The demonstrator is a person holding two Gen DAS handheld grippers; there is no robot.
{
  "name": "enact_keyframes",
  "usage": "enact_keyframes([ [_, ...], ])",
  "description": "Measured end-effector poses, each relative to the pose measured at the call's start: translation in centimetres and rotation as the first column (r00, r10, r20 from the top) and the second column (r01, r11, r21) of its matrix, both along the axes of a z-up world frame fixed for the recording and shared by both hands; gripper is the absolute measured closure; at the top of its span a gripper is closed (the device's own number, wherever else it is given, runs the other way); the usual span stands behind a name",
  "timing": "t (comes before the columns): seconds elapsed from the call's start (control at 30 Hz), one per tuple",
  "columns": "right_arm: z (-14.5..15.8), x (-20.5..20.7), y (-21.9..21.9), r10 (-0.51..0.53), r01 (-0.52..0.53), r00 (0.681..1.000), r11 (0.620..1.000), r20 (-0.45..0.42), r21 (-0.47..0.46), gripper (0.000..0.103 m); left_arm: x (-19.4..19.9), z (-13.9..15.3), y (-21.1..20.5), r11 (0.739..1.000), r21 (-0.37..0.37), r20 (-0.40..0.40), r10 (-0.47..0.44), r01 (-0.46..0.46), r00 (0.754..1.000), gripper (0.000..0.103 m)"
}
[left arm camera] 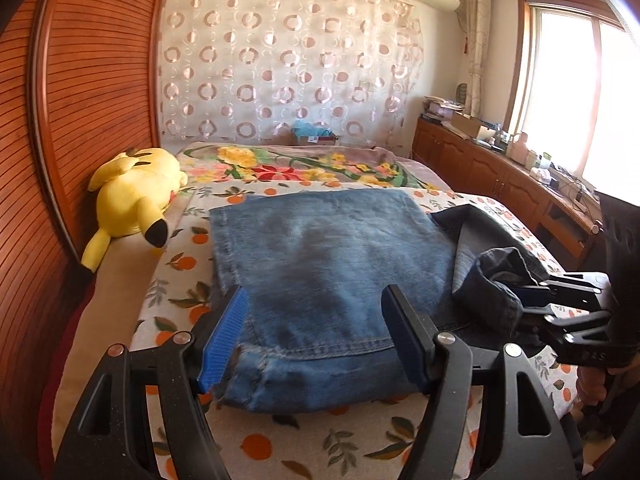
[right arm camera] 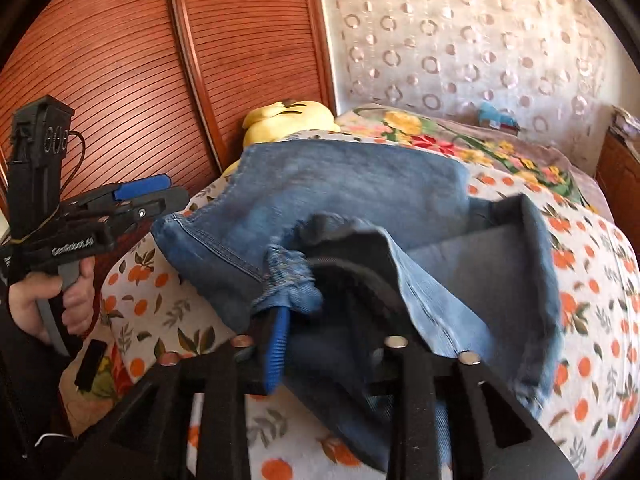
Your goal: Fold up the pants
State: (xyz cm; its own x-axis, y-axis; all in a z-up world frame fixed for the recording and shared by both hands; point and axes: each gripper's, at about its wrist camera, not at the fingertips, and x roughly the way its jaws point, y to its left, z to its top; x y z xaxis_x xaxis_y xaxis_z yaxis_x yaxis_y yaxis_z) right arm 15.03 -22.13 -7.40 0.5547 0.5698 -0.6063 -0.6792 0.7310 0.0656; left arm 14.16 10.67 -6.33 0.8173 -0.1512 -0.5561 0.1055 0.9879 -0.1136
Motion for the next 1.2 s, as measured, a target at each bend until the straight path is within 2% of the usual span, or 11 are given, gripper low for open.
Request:
enact_keyframes([
  [0.23,0.8,-3.7,-3.4,-0.108,0.107,0.994,0.994,0.004,0.029,0.059,1.4,1.2,-3.4,0.996,0.025,0.007,-0.089,0.089,0.996,0.033],
  [0.5,1.8,-8.6,-6.8,-0.194,0.193,0.981,0.98,0.005,0.045,0.054,2.5,2.6,-8.4,0.98,0.04,0.011,-0.196,0.196,0.98,0.033],
  [0.8,2.2,-13.5,-10.7,-0.297,0.297,0.954,0.955,0.031,0.025,0.051,2.0,3.0,-14.3,0.946,0.04,-0.006,-0.321,0.32,0.947,0.033],
  [1.03,2.9,-14.5,-13.8,-0.403,0.403,0.914,0.915,0.044,0.026,0.05,0.5,2.4,-17.2,0.921,0.023,-0.035,-0.389,0.39,0.921,0.033],
  [1.2,3.3,-12.6,-13.8,-0.408,0.407,0.913,0.912,0.019,0.045,0.05,-0.1,0.8,-18.3,0.909,0.02,-0.078,-0.414,0.416,0.907,0.033],
])
